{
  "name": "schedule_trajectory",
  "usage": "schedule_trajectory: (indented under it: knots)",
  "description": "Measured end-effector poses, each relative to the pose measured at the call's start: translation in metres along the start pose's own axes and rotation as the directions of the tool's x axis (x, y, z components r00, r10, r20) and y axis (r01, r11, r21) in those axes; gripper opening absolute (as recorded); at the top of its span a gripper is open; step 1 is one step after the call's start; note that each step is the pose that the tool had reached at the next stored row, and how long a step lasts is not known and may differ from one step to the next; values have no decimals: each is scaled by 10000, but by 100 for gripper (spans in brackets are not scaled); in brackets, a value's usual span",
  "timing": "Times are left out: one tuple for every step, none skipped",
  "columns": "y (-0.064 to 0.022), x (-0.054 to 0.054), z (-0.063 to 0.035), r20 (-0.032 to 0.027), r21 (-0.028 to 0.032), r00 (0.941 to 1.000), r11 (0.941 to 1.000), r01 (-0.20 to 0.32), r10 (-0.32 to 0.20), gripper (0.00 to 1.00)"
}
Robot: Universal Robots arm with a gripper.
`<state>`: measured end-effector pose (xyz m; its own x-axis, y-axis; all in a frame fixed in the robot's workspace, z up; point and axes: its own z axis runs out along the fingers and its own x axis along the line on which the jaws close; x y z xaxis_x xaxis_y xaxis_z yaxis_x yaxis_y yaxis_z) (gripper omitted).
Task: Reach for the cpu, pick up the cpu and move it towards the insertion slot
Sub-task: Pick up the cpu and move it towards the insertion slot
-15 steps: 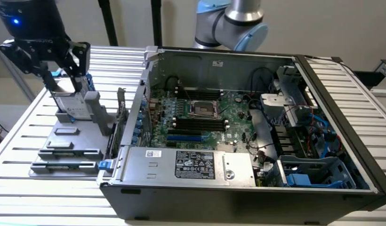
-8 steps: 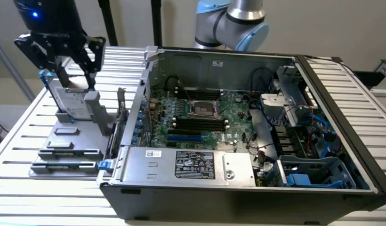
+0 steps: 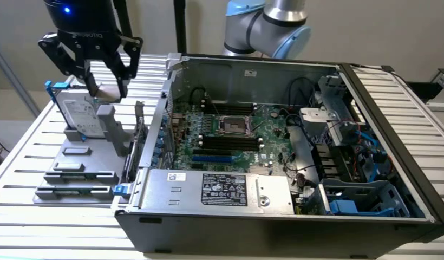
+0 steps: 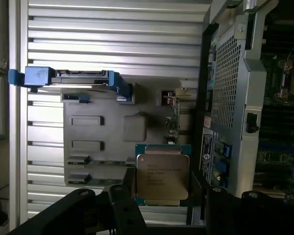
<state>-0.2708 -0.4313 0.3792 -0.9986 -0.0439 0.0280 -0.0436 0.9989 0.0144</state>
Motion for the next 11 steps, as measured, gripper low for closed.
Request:
schedule_trajectory:
  knots:
    - [-2, -43, -4, 0, -23, 10000, 10000, 2, -2, 54]
    - [-4, -88, -7, 2, -48, 10000, 10000, 6, -6, 54]
    - [-6, -132, -10, 3, -74, 10000, 10000, 9, -9, 54]
    - [-8, -177, -14, 3, -100, 10000, 9999, 9, -9, 54]
    - [-10, -225, -18, 3, -127, 10000, 9999, 11, -11, 54]
    - [-12, -269, -22, 4, -149, 10000, 9999, 14, -14, 54]
    - [-14, -312, -25, 4, -171, 10000, 9999, 17, -17, 54]
    - [-16, -354, -28, 4, -190, 10000, 9998, 19, -19, 54]
    - [-17, -397, -31, 2, -209, 10000, 9998, 22, -22, 54]
    - [-19, -439, -33, 3, -226, 10000, 9997, 26, -26, 54]
    - [-21, -479, -35, 3, -243, 10000, 9997, 31, -31, 54]
